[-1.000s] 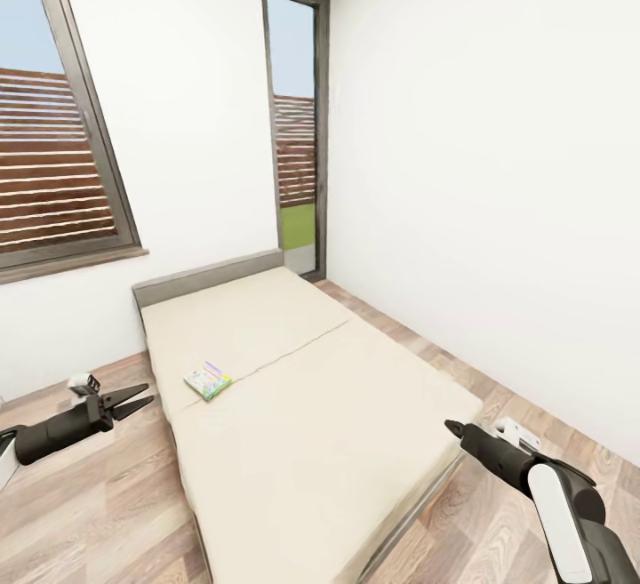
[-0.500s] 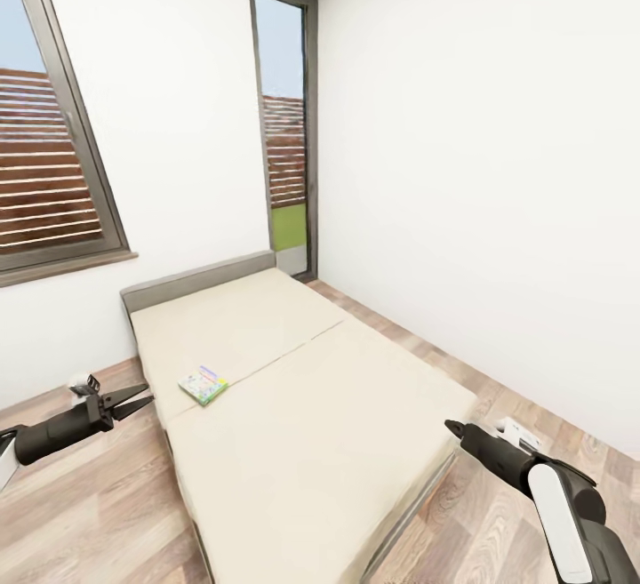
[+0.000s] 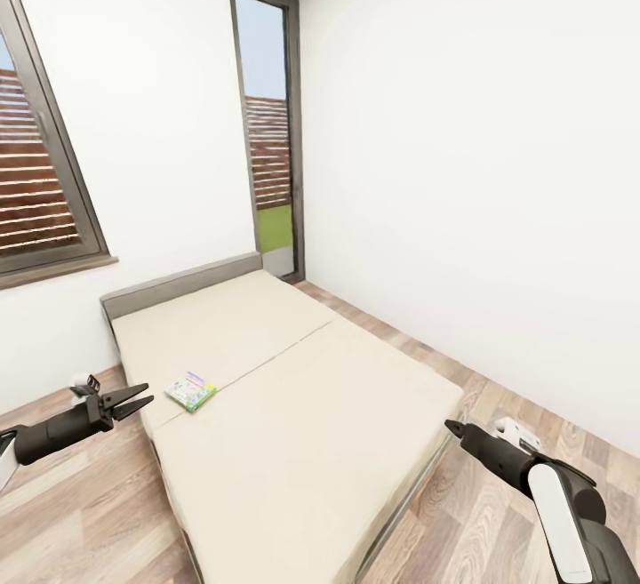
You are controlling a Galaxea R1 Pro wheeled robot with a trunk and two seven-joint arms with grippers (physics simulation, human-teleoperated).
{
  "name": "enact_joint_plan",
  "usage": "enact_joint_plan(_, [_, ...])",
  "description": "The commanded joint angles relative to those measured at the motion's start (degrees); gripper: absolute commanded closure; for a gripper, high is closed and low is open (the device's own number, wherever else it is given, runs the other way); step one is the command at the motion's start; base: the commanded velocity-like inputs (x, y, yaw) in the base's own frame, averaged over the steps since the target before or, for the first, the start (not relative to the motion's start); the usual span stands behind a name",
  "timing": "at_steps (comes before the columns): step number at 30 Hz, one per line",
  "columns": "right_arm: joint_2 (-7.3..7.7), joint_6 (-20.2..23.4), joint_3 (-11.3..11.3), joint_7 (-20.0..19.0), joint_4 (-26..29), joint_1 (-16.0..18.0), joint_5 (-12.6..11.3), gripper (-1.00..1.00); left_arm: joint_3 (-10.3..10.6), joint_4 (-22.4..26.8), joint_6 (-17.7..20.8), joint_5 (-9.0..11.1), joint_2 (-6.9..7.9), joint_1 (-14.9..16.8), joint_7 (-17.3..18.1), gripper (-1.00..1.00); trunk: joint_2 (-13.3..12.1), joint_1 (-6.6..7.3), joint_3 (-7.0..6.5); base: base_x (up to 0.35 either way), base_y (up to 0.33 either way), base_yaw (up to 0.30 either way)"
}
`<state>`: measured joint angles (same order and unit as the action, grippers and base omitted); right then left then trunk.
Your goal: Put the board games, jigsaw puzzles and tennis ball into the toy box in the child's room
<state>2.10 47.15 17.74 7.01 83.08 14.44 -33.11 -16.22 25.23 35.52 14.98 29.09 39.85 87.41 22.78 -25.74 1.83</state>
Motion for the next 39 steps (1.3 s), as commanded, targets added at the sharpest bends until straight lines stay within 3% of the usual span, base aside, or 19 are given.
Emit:
enact_joint_plan(1, [0.01,0.22,0.01,0.55,0.07,0.06,-0.62,-1.0,-0.04,-0.01,0.61,-0.05,0.0,0.05,0.22,-1.0,0.14,-0.04,0.13,-0.016,0.004,-0.061])
enact_joint_plan(20, [0.01,0.22,0.01,0.55,0.07,0.06,-0.67,-1.0,-0.04,-0.01,0.61,-0.06,0.0,0.05,0.22,-1.0,0.14,-0.04,-0.08,-0.066,0.059,-0.106])
enact_joint_plan(39, [0.01,0.22,-0.04,0.54,0.07,0.06,-0.75,-1.0,-0.04,-0.01,0.61,-0.07,0.0,0.05,0.22,-1.0,0.14,-0.04,-0.08,-0.091,0.108,-0.246])
